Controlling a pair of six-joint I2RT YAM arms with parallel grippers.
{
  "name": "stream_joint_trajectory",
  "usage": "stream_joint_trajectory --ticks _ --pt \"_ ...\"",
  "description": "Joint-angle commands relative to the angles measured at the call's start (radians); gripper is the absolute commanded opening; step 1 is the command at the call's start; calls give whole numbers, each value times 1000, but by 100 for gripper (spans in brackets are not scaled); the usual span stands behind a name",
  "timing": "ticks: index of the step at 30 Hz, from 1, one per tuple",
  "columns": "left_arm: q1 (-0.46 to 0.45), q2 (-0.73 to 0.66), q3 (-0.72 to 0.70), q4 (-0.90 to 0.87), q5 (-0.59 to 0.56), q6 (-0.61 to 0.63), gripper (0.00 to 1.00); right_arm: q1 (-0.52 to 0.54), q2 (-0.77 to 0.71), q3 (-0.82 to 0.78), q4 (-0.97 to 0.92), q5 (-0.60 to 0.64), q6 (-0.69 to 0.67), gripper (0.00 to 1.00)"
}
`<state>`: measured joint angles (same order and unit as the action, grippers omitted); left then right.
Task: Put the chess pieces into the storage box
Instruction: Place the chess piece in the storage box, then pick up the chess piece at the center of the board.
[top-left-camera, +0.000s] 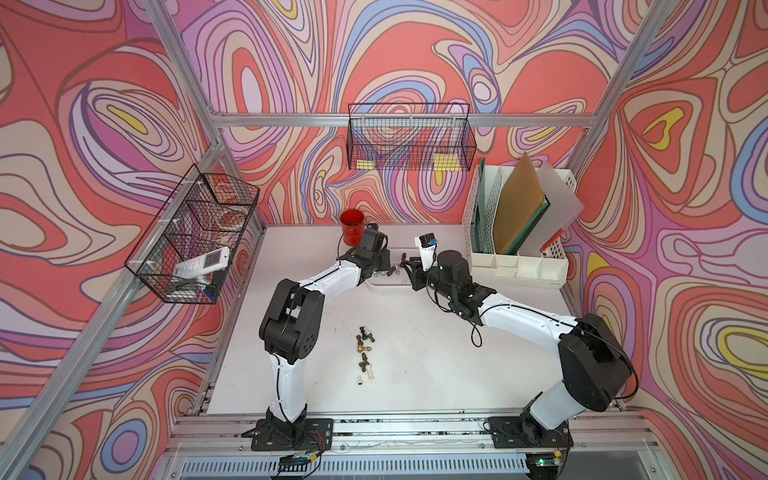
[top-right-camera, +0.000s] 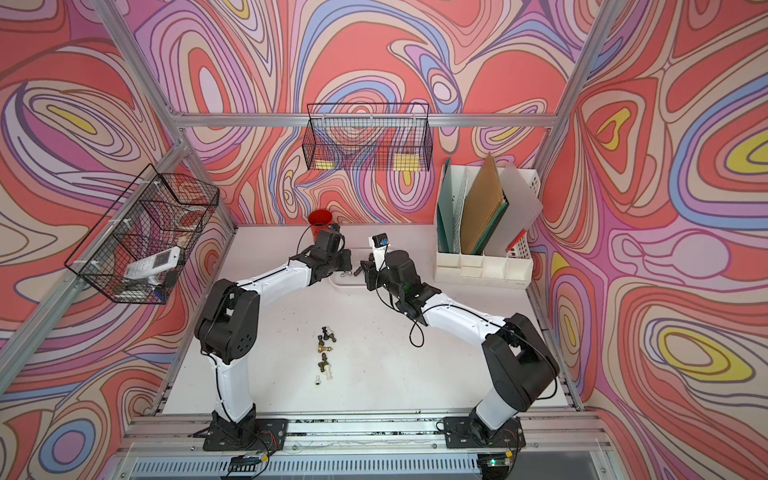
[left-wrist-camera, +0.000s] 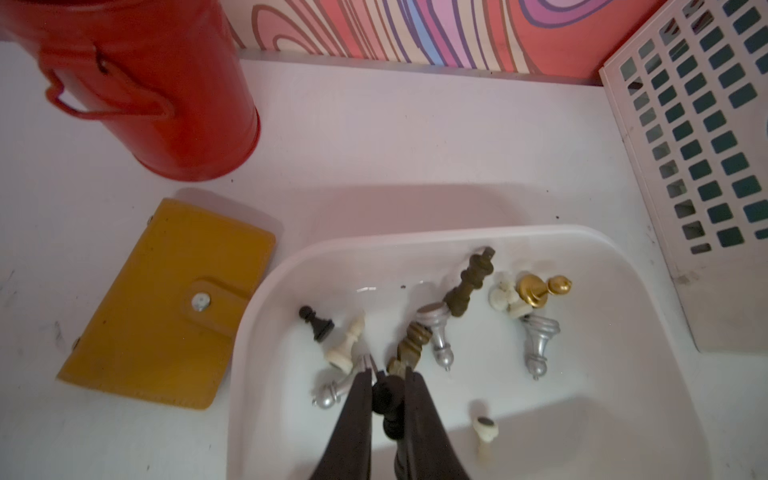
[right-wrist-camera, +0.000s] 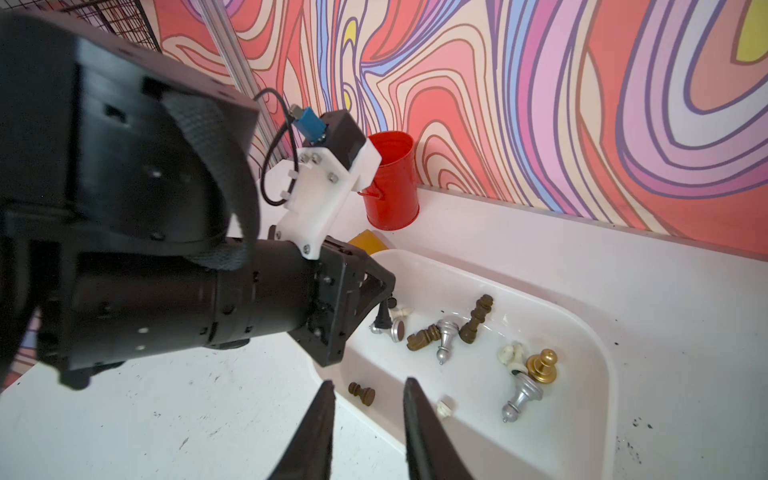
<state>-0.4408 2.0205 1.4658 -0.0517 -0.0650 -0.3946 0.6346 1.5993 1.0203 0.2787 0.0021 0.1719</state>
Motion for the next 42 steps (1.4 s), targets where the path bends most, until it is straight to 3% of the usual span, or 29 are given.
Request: stream_joint_trajectory --ticks 1,4,10,18,22,26,32,42 --pt "-11 64 79 110 -61 70 4 2 -27 -23 54 65 -39 30" --pt "-10 122 157 62 -97 84 6 2 -21 -25 55 87 -53 31" --pt "-10 147 199 32 -104 95 29 -1 -7 -15 39 92 -63 32" --pt "-11 65 165 20 -90 82 34 0 -38 -9 19 41 -32 32" --pt "-12 -51 89 30 -86 65 35 2 -53 30 -72 -40 -14 31" --pt "-12 -189 37 -83 -96 47 35 48 -23 93 -208 -123 -18 31" --pt "-12 -398 -71 -343 -78 28 35 210 50 148 -350 -87 -21 32" --pt "-12 -752 -294 -621 -57 56 36 286 227 199 -467 -87 106 30"
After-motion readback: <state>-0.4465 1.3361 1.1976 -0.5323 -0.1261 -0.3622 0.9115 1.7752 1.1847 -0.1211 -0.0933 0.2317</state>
